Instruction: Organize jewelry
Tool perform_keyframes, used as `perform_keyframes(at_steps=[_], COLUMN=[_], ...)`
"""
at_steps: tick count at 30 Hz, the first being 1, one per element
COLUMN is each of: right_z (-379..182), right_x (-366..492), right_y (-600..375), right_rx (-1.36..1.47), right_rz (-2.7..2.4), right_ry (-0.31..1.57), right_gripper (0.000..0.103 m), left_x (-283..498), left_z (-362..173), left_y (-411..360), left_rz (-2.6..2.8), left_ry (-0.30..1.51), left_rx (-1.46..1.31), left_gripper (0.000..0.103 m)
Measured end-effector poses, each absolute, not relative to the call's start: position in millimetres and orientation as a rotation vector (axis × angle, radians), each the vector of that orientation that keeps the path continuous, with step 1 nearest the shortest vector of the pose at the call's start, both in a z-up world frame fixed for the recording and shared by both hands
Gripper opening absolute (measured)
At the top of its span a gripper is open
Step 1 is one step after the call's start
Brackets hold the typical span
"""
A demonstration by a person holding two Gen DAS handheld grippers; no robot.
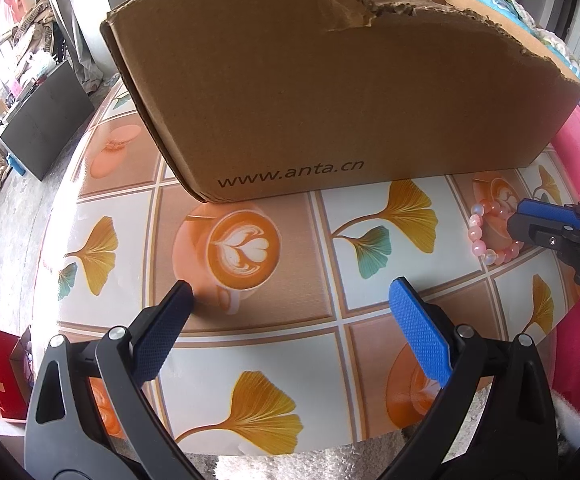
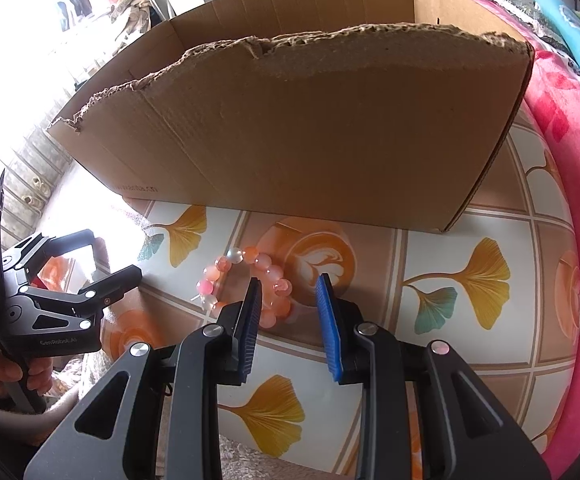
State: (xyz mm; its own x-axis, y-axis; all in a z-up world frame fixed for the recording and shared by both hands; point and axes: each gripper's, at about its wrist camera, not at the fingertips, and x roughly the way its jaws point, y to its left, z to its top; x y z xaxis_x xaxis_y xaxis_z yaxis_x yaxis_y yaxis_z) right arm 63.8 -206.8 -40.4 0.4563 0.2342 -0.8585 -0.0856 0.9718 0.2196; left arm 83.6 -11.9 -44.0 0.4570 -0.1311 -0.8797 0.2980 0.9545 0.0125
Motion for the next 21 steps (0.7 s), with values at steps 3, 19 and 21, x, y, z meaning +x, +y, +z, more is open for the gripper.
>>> perform_keyframes(at_steps=[3, 19, 21], right_z=[-40.5, -45.5, -47.0], right_x=[62.9, 52.3, 50.1], right_y=[-206.5, -217.1, -218.7], right_rx=[0.159, 0.184, 0.179], right_rz=[0.194, 0.197, 0.202], right_ry=[1.077, 1.028, 1.022], right_gripper=[0.028, 0.02, 0.02], left_x=[83.0, 86.7, 78.1], left_z=[-39.9, -21.6, -24.8], left_y=[-9.1, -67.6, -79.7], left_rz=[-0.303, -0.754, -0.758], left_ry=[1.056, 0.982, 0.99], left_rx=[0.168, 0.103, 0.147], left_gripper=[0.095, 0.037, 0.031])
